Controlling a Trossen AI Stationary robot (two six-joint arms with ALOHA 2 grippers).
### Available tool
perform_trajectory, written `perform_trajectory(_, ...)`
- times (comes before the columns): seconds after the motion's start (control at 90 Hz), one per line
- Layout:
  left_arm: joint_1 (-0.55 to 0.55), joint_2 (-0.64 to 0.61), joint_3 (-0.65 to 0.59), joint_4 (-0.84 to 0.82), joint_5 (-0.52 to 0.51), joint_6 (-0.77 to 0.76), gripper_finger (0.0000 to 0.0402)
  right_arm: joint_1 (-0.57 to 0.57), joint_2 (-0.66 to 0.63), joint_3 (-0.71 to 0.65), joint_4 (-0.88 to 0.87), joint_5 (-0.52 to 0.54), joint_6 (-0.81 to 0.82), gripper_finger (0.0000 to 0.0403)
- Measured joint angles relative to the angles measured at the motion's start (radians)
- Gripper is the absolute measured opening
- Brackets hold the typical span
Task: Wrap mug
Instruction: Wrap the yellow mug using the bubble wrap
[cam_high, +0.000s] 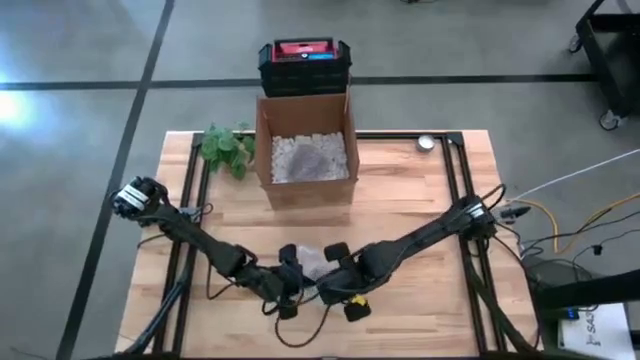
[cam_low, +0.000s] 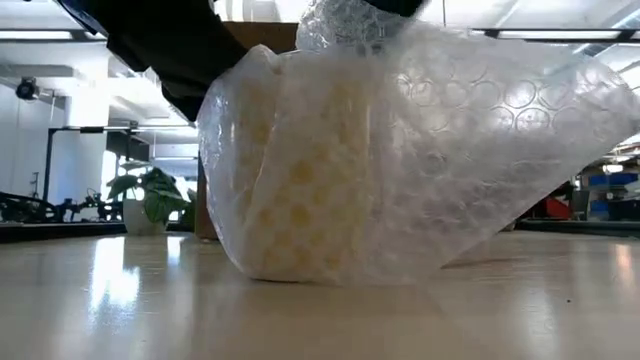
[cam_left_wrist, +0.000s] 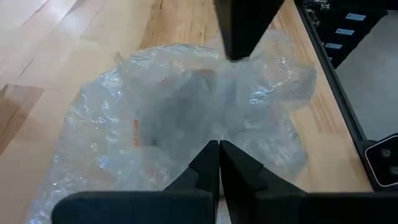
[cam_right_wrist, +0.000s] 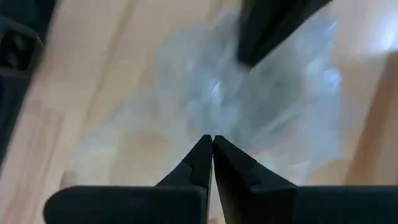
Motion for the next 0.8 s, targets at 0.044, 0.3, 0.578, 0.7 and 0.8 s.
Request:
perform_trajectory(0.044,0.000,-0.001,0.000,-0.001,0.000,0.002,0.0000,0.011,-0.008,0.003,0.009,0.001,0.017,0.0000)
perform_trajectory(0.3,0.001,-0.014,-0.002,-0.004,0.002,0.023,0.0000,0.021,0.039,-0.028,0.117,0.039,0.022,0.0000)
perform_trajectory(0.578,0.001,-0.016,-0.002,-0.005,0.000,0.021,0.0000,-0.035,0.072,-0.034,0.170,0.099,-0.059,0.0000)
perform_trajectory(0.7,0.001,-0.016,-0.002,-0.003,0.000,0.022,0.0000,-0.055,0.078,-0.063,0.217,0.079,-0.075,0.0000)
perform_trajectory(0.8,0.001,-0.016,-0.002,0.002,0.000,0.024,0.0000,-0.064,0.079,-0.103,0.257,0.043,-0.083,0.0000)
